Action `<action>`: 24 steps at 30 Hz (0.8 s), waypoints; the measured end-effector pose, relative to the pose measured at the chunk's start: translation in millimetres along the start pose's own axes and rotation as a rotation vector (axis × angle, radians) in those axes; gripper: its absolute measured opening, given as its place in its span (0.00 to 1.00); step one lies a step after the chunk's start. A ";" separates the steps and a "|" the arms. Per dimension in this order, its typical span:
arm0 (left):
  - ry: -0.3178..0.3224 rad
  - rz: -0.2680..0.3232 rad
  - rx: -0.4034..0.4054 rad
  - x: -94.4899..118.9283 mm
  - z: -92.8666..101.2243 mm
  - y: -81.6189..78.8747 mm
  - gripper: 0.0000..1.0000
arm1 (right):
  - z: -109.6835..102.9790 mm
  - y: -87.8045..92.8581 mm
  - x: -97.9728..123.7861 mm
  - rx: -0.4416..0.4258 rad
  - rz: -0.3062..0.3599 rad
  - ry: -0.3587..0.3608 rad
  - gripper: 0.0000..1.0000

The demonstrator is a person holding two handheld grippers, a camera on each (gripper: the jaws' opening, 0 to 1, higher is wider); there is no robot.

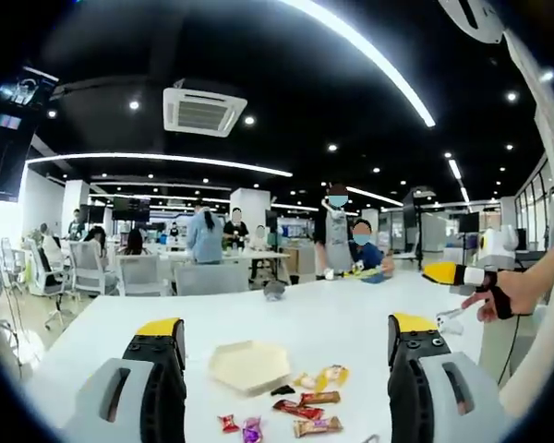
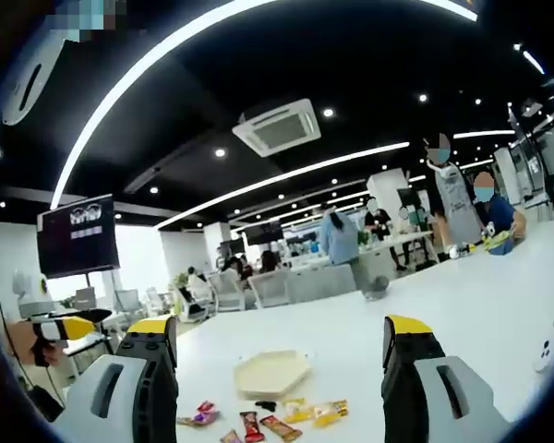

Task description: Place the target food into the container with the food tongs after gripping and lifting it, then release it inside without dropping or visibly crushing the food.

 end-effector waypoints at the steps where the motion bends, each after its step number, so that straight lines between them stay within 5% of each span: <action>1: -0.006 -0.004 0.002 0.7 -0.8 0.0 0.91 | 0.0 1.6 -1.2 -0.004 -0.008 -0.004 0.94; 24: -0.018 -0.036 0.009 5.1 0.3 7.6 0.91 | -1.8 10.3 -7.0 0.013 -0.043 -0.030 0.92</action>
Point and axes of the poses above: the point that each gripper's makers call its tool centre point, and the gripper's own axes: x roughly backward along the fingers, z roughly to its right, y roughly out of its underside, the point moved 3 cm from there along x, roughly backward along the fingers, and after that the axes turned 13 degrees about -x, right-handed, at the moved point
